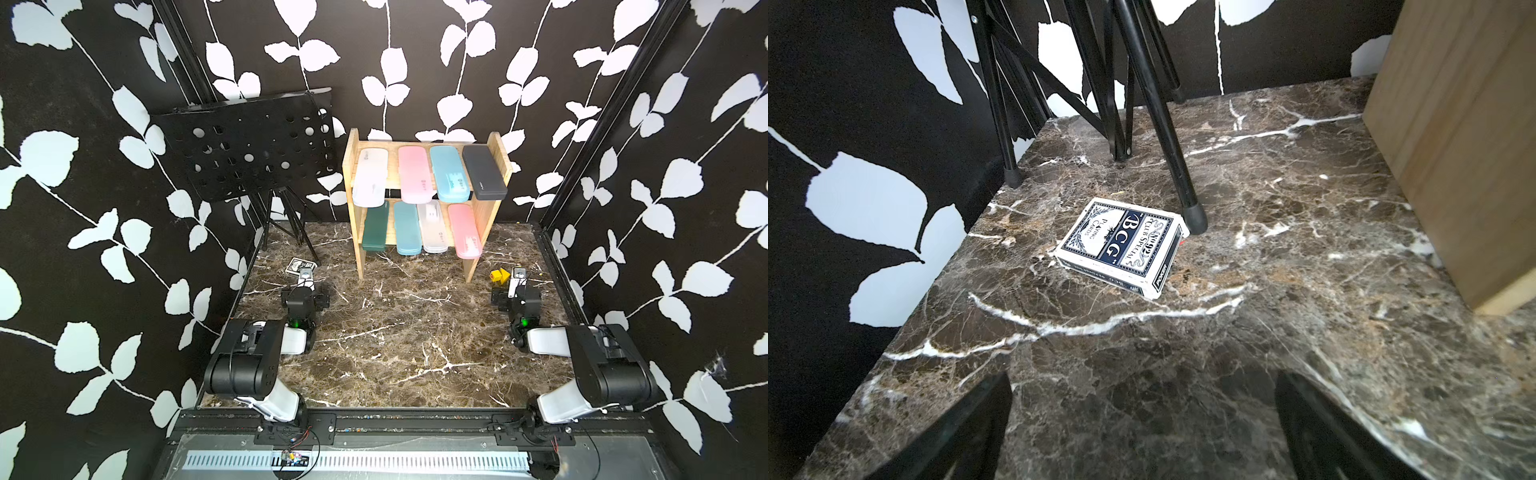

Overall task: Remove the pencil cases from the shelf
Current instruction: Pick up the pencil case from the shelf.

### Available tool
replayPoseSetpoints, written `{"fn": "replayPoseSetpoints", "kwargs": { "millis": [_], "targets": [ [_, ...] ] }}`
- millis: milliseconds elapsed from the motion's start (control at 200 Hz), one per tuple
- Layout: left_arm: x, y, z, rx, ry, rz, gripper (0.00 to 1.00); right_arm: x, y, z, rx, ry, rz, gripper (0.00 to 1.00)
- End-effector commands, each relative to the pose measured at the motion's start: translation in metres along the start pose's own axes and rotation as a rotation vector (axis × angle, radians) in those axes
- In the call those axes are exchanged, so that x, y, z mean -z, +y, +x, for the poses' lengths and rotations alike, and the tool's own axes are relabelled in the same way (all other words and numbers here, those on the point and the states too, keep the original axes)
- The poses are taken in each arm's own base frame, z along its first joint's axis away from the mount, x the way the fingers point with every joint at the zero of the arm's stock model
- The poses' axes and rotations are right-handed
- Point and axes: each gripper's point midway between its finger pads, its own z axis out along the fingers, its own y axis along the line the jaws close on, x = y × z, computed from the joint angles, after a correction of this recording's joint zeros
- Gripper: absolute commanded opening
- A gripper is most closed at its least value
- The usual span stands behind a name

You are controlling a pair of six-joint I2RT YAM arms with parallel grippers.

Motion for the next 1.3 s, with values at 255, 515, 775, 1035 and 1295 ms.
{"fn": "replayPoseSetpoints", "kwargs": {
  "millis": [255,515,775,1035,1295],
  "targets": [
    [-0.001,0.002,-0.010,0.000,-0.022,-0.001,0.99,0.001,-0.002,-0.003,-0.002,-0.021,-0.004,0.99],
    [0.000,0.001,-0.009,0.000,-0.021,0.002,0.99,-0.001,-0.004,-0.003,-0.014,-0.013,-0.006,0.99],
    [0.019,0.015,-0.060,0.064,0.056,-0.016,0.99,0.029,-0.028,-0.039,-0.032,0.044,0.109,0.99],
    [0.087,-0.076,-0.135,0.683,0.069,0.658,0.99,0.110,-0.035,-0.088,-0.075,0.111,0.173,0.99],
    [0.123,-0.140,-0.183,0.971,0.159,0.994,0.99,0.137,-0.024,-0.103,-0.159,0.206,0.080,0.99]
  ]
}}
